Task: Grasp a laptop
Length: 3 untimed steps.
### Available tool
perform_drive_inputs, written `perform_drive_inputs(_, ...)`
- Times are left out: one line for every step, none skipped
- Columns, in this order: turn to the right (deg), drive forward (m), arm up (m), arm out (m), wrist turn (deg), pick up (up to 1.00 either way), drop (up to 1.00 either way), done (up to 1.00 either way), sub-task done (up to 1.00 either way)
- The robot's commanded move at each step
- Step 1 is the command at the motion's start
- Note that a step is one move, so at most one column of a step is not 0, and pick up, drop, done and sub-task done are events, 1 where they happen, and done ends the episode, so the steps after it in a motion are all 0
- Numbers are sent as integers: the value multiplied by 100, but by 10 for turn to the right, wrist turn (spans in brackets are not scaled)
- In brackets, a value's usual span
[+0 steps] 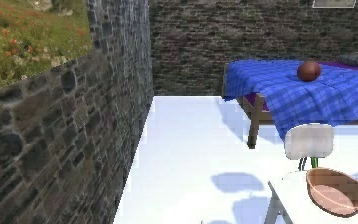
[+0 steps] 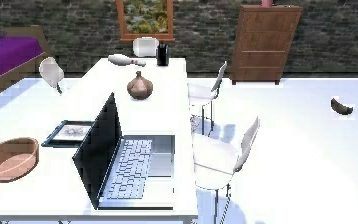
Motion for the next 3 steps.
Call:
perform_drive_inputs(0,0,50,0,0,0,0,0,0)
perform_drive_inputs(0,0,32,0,0,0,0,0,0)
perform_drive_inputs(0,0,0,12,0,0,0,0,0)
